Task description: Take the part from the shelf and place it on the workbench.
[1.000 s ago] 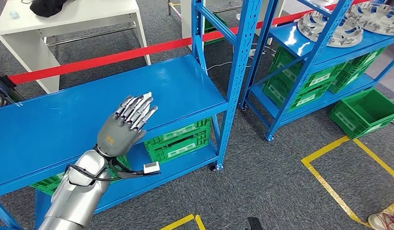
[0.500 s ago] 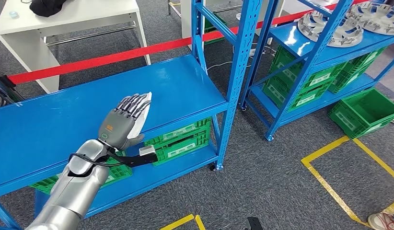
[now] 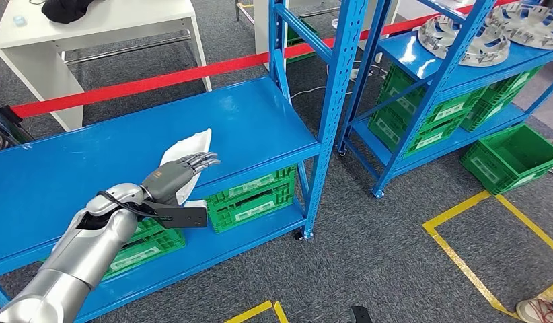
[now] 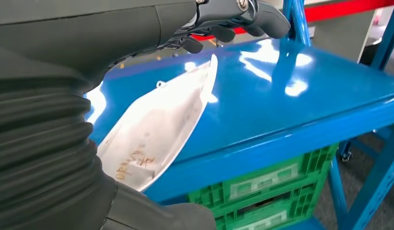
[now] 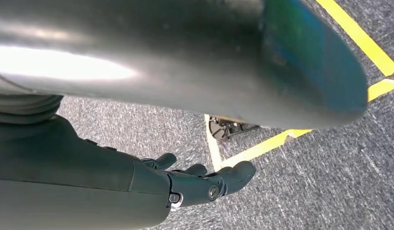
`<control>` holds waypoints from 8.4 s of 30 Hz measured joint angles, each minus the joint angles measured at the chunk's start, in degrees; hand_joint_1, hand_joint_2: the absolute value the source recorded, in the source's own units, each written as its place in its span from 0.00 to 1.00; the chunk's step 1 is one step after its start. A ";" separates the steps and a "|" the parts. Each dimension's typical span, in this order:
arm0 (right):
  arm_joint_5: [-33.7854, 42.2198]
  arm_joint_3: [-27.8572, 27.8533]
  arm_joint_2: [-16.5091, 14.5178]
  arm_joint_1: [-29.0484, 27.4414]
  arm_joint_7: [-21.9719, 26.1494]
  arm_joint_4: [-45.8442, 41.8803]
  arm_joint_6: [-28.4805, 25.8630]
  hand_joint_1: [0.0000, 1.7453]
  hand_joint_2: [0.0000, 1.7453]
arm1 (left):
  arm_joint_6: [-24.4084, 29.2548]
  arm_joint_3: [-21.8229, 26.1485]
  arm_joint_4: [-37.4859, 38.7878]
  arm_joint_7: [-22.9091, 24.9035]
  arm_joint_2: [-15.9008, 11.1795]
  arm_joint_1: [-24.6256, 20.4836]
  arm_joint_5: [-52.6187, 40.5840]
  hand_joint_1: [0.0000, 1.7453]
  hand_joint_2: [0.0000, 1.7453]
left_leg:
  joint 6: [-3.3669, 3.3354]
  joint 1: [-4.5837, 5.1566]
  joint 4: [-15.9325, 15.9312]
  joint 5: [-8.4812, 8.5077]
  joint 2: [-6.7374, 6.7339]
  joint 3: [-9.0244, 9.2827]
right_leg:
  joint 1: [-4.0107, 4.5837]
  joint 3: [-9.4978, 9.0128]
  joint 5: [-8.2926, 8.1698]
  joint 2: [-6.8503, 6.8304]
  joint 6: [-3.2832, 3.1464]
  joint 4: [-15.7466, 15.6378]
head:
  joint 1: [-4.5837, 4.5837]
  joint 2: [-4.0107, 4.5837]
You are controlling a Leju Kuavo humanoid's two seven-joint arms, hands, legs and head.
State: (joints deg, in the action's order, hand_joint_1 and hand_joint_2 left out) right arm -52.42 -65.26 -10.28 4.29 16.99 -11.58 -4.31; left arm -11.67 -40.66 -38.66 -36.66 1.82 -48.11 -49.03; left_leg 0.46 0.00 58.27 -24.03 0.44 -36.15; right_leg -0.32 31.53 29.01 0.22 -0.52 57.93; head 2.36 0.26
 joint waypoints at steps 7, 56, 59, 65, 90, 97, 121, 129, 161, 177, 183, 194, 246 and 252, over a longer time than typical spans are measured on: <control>0.02 -0.69 -0.01 -0.01 0.33 0.00 -0.32 0.00 0.00 | 3.51 -3.71 -1.99 3.49 -1.25 -0.01 1.28 0.00 1.00 | 0.00 0.00 0.00 0.00 0.00 0.00 | 0.00 0.01 0.00 0.00 0.00 0.00 | 0.00 0.00; -1.78 -1.40 -0.49 0.01 0.16 0.00 -0.04 0.00 0.00 | 17.87 -0.65 12.38 13.40 4.68 0.99 1.40 0.00 1.00 | 0.00 0.00 0.00 0.00 0.00 0.01 | 0.00 0.01 0.00 0.00 0.00 0.00 | 0.00 0.00; -1.74 -1.40 -0.49 0.01 0.09 0.00 -0.08 0.00 0.00 | 19.29 0.63 11.76 16.61 4.83 1.10 -0.67 0.00 1.00 | 0.00 0.00 0.00 0.00 0.00 0.01 | 0.00 0.00 0.00 0.00 0.00 0.00 | 0.00 0.00; -1.56 -1.40 -0.49 0.02 -0.03 0.00 -0.39 0.00 0.00 | 23.00 3.38 11.85 24.27 5.34 1.07 -4.97 0.00 1.00 | 0.00 0.00 0.00 0.00 0.01 0.01 | 0.00 0.01 0.00 -0.01 0.00 0.00 | 0.00 0.00; -1.69 -2.27 -0.49 0.14 -1.09 0.00 -1.35 0.00 0.00 | 12.11 7.59 17.66 47.93 5.55 0.33 -20.70 0.00 1.00 | 0.00 0.00 0.00 0.00 0.01 0.00 | 0.00 0.00 0.00 0.00 0.00 0.00 | 0.00 0.00; -1.69 -2.39 -0.49 0.26 -1.22 0.00 -1.44 0.00 0.00 | 10.40 8.93 18.86 50.58 5.55 0.27 -23.06 0.00 1.00 | 0.00 0.00 -0.01 0.00 0.01 0.00 | 0.00 0.01 0.00 -0.01 0.00 0.00 | 0.00 0.00; -2.20 -2.40 -0.49 0.40 -0.91 0.00 -1.28 0.00 0.00 | 14.53 10.89 19.58 47.25 5.99 0.60 -25.17 1.00 1.00 | 0.00 0.00 0.00 0.00 0.00 0.00 | 0.00 0.01 0.00 0.00 0.00 0.00 | 0.00 0.00; -2.65 -2.40 -0.49 0.42 -0.79 0.00 -1.04 0.00 0.00 | 20.10 12.47 19.03 44.00 6.74 1.57 -27.51 1.00 1.00 | 0.00 0.00 0.00 0.00 0.03 0.01 | 0.00 -0.01 0.00 -0.02 0.00 0.00 | -0.01 0.00; -2.92 -2.72 -0.49 0.44 -0.56 0.00 -1.10 0.00 0.00 | 35.13 22.81 16.03 31.28 9.85 2.02 -24.06 1.00 1.00 | 0.00 0.01 0.00 -0.01 0.01 -0.01 | -0.01 0.02 0.00 -0.01 0.00 0.00 | 0.00 0.00; -3.44 -2.77 -0.49 0.44 -0.19 0.00 -1.02 0.00 0.00 | 35.82 25.69 9.93 24.60 10.35 0.21 -17.30 1.00 1.00 | 0.00 0.01 0.00 -0.01 0.01 -0.01 | -0.01 0.03 0.00 -0.01 0.00 0.00 | 0.00 0.00; -3.40 -2.81 -0.49 0.44 0.15 0.00 -1.00 0.00 0.00 | 33.80 25.65 5.40 23.35 10.39 0.06 -15.57 1.00 1.00 | 0.00 0.00 0.00 -0.01 0.00 -0.01 | -0.01 0.03 0.00 0.00 0.00 0.00 | 0.00 0.00; -3.43 -2.84 -0.49 0.44 0.57 0.00 -0.04 0.00 0.00 | 25.03 24.93 -2.51 19.69 10.26 0.09 -8.11 1.00 1.00 | -0.01 0.02 0.01 -0.02 0.00 -0.02 | -0.03 0.03 0.00 0.00 0.01 0.00 | 0.00 0.00; -3.69 -3.50 -0.43 0.80 1.18 0.00 0.57 0.00 0.00 | 19.26 20.33 -9.40 20.05 7.43 -0.98 -0.68 1.00 1.00 | -1.58 -0.11 0.25 -1.16 -0.68 1.04 | -0.86 10.45 5.79 0.00 2.17 16.65 | 0.36 0.00; -3.68 -3.50 -0.34 1.07 1.26 0.00 0.70 0.00 0.00 | 18.81 20.25 -9.33 20.01 7.38 -1.10 -0.18 1.00 1.00 | -0.42 0.00 1.56 1.17 -0.66 -2.57 | -0.54 -0.54 2.21 0.05 1.15 3.24 | 0.39 0.00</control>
State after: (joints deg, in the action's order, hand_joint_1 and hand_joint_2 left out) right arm -56.11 -68.76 -10.63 5.36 18.25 -11.58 -3.61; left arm 7.14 -20.41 -47.99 -16.65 9.20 -49.22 -49.22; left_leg 0.04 -0.01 59.84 -22.86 -0.22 -38.72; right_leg -0.86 30.99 31.22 0.27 0.63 61.17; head 2.75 0.26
